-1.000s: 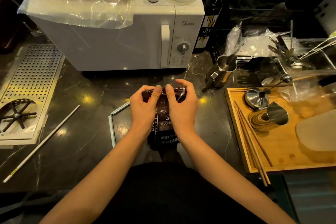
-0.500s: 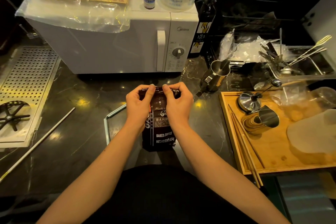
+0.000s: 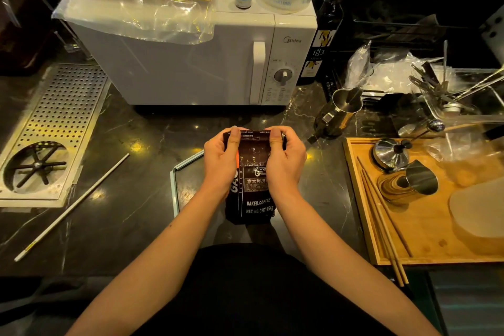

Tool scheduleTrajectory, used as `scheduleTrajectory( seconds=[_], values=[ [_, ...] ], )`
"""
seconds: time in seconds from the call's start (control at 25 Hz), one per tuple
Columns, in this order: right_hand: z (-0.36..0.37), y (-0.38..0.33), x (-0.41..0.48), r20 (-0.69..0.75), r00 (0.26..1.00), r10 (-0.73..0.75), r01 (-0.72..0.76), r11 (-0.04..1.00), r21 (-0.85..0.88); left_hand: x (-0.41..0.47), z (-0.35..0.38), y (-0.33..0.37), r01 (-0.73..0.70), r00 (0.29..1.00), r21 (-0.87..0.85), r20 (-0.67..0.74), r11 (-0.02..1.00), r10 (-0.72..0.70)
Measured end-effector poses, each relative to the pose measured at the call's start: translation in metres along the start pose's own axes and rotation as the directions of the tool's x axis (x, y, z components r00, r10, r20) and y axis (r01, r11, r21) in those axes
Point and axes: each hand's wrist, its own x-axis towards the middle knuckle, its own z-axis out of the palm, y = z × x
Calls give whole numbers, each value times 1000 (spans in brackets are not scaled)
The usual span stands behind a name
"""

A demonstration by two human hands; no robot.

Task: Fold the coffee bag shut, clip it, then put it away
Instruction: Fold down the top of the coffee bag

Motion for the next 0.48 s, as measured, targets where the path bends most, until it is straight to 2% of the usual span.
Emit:
scheduleTrajectory(
  seconds=[0.36,0.48],
  values=[
    [-1,4,2,26,1000,-2,1,1000,17,1,-2,4,53,998,-1,23,999,-52],
    [-15,1,5,145,986,-80,86,996,-39,-2,-12,6,-65,997,128,45,990,60]
  ],
)
